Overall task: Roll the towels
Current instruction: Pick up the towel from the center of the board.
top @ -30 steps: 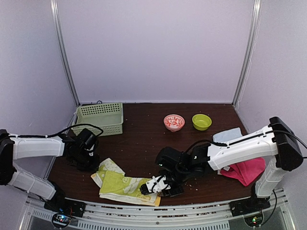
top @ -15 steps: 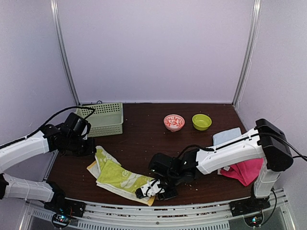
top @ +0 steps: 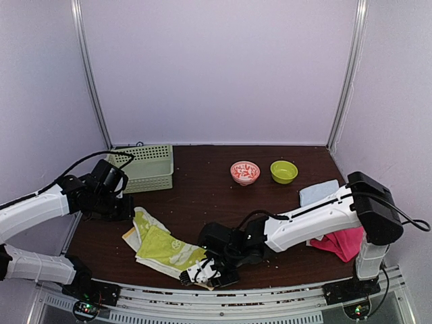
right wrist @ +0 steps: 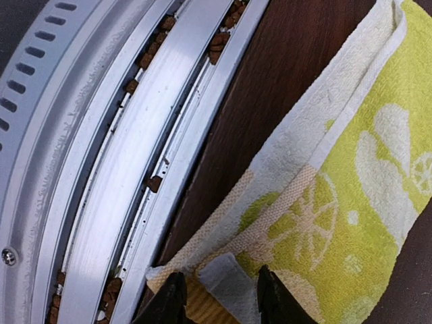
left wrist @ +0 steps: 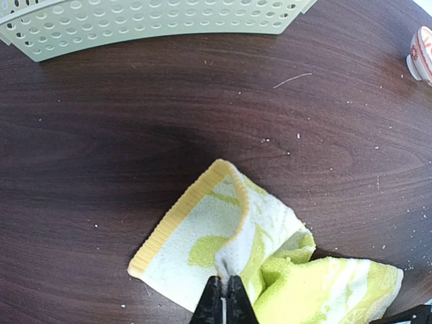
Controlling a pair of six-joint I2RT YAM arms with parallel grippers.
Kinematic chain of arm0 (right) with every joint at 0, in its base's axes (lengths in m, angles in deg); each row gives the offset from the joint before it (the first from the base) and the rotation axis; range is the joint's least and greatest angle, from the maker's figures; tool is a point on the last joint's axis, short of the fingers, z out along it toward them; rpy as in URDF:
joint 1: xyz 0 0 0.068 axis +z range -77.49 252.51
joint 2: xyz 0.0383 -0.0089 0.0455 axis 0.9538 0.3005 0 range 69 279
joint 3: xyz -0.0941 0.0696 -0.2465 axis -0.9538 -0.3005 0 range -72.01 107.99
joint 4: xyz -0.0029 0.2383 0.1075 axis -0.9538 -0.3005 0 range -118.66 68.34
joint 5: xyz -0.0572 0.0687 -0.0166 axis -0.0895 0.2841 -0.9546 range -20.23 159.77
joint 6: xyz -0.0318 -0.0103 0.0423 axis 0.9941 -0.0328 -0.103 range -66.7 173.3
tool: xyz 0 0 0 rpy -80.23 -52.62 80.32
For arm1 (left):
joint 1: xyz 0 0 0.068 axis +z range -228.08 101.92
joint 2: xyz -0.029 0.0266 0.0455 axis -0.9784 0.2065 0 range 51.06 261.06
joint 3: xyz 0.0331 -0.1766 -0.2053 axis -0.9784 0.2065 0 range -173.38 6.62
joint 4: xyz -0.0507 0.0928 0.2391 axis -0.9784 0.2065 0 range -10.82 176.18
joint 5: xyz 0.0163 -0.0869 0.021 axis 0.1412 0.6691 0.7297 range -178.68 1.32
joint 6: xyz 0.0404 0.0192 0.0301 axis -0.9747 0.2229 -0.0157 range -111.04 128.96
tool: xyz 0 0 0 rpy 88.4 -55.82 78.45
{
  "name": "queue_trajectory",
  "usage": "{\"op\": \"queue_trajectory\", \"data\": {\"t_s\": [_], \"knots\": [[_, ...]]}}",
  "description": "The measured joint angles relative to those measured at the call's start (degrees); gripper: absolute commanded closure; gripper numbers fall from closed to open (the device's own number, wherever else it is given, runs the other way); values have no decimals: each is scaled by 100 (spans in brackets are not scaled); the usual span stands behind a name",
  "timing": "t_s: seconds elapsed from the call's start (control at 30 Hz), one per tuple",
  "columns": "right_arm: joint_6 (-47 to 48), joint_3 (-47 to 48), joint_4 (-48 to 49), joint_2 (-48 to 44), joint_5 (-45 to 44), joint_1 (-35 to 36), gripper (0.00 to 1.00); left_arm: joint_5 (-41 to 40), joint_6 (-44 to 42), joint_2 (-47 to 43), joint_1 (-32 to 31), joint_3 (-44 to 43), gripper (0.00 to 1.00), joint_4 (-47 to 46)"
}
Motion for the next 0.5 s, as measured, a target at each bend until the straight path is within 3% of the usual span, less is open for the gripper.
{"op": "queue_trajectory", "data": {"t_s": [0.13, 0.23, 0.37, 0.5], "knots": [[-22, 149, -15, 232, 17, 0, 66, -2, -11, -2, 0, 0, 100, 0], [-26, 254, -20, 315, 17, 0, 80, -7, -11, -24, 0, 2, 100, 2], [-70, 299, -87, 334, 22, -7, 87, -39, -11, -76, 0, 4, 100, 9], [-166, 455, -278, 337, 76, -79, 100, -90, -35, -76, 0, 2, 100, 9]]}}
